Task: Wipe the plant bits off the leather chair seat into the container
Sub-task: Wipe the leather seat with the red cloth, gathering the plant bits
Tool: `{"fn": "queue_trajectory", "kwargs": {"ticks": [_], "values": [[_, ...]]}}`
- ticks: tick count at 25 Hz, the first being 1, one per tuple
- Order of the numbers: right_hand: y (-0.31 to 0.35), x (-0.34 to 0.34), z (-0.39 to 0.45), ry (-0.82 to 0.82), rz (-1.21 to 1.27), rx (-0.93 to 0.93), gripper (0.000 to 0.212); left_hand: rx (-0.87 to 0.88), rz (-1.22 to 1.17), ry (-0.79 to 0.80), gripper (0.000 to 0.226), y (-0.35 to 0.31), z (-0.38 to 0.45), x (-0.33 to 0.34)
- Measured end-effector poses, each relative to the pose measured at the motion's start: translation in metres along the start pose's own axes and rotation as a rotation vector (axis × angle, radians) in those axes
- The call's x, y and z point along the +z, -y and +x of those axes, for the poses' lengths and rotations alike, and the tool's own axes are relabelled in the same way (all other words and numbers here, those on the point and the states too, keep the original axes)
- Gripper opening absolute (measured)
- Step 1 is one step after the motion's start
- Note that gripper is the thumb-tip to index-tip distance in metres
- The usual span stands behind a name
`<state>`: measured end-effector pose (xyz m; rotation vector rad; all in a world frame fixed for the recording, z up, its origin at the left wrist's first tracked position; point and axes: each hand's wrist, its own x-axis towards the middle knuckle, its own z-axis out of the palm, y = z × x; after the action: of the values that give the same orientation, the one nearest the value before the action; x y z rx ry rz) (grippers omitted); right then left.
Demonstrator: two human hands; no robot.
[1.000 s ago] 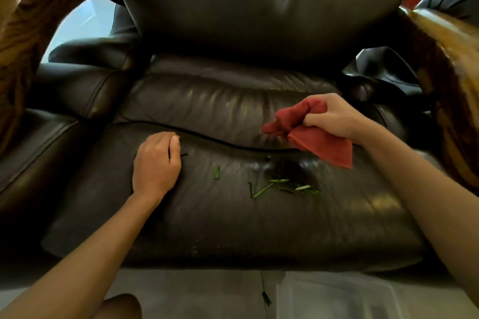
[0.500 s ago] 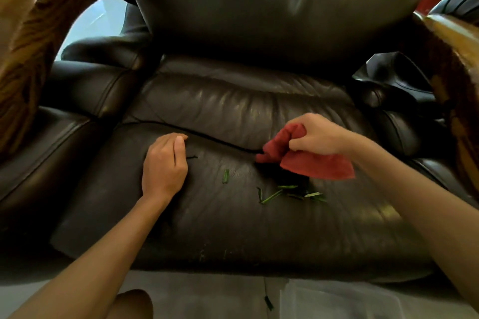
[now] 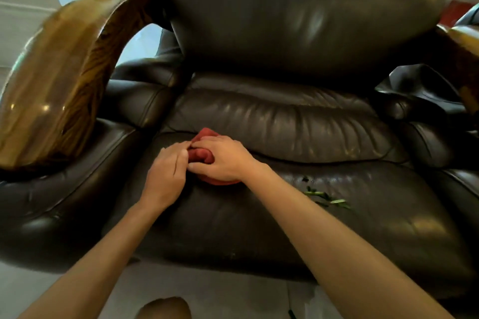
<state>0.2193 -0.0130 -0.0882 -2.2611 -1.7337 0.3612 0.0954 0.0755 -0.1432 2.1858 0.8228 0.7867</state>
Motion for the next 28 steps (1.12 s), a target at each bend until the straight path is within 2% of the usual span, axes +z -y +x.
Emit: {"fn": "queue_trajectory", "kwargs": {"ticks": [1,3,7,15,20,23,24,26,28], "values": [[0.001,0.007,-0.003,0.041,0.013,0.017,0.053,0.062,0.12,0.034,0.059,0.006,-0.006,0.0],[0.0,0.01,-0.008,0.029,0.031,0.015,0.051,0.098,0.231,0.043,0.065,0.012,-0.009,0.0],[-0.017,0.005,-0.033,0.008,0.009,0.036,0.045,0.121,0.256,0.037,0.063,0.016,-0.008,0.001],[-0.064,-0.019,-0.101,-0.009,-0.027,0.166,0.039,0.104,0.36,-0.006,0.037,0.008,-0.008,0.008],[-0.086,-0.026,-0.132,-0.044,-0.032,0.217,0.039,0.065,0.407,0.004,0.038,0.003,-0.008,0.011],[-0.095,-0.027,-0.148,-0.091,-0.031,0.22,0.044,0.017,0.323,-0.051,0.036,-0.02,-0.022,0.017],[-0.095,-0.028,-0.15,-0.103,-0.021,0.214,0.043,0.048,0.244,-0.097,0.033,-0.033,-0.036,0.022],[-0.095,-0.027,-0.152,-0.135,0.004,0.201,0.042,0.214,0.035,-0.157,0.028,-0.063,-0.086,0.046],[-0.097,-0.024,-0.154,-0.159,0.016,0.186,0.04,0.372,-0.121,-0.057,0.02,-0.086,-0.154,0.082]]}}
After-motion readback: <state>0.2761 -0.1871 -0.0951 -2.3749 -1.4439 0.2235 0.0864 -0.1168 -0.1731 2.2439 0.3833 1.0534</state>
